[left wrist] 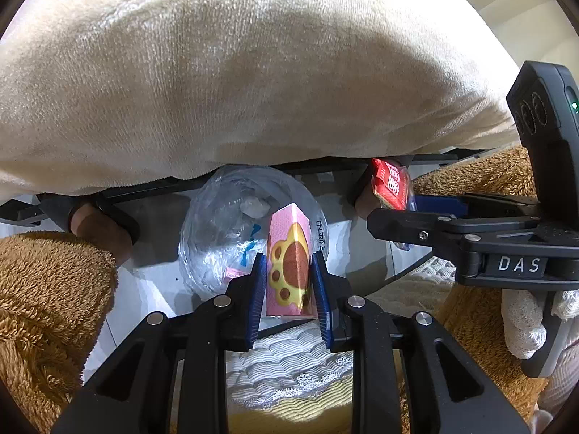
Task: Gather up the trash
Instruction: 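Open both tools to release the items into the trash bag, then raise both tools back over the trash on the bed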
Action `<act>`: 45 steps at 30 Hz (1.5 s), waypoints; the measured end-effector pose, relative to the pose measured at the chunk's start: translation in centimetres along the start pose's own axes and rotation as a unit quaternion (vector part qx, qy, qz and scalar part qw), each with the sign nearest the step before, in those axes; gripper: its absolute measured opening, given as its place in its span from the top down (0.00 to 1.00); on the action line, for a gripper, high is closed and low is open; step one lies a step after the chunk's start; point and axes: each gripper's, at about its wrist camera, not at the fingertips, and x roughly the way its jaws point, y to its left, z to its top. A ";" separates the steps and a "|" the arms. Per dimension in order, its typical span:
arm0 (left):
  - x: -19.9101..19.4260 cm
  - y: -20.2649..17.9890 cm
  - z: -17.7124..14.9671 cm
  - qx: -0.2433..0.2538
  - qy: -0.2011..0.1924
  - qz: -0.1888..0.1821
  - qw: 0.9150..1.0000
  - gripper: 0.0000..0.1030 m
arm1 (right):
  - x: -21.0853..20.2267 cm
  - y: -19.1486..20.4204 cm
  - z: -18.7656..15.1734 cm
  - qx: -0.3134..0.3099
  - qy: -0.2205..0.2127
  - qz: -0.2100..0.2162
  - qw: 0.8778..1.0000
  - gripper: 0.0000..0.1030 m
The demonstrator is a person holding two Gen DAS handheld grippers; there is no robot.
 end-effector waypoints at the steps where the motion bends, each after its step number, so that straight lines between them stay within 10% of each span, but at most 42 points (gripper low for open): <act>1: 0.4 -0.1 0.0 0.002 0.006 0.000 1.000 0.74 | 0.1 -0.1 0.1 0.003 0.000 0.001 1.000 0.44; 23: -1.5 0.5 0.0 -0.015 -0.035 0.003 0.999 0.63 | -1.2 -0.4 -0.2 0.002 -0.027 0.006 1.000 0.38; 45: -10.5 0.5 0.6 0.017 -0.231 -0.035 0.972 0.51 | -13.3 2.4 -1.7 -0.119 -0.303 0.034 0.945 0.38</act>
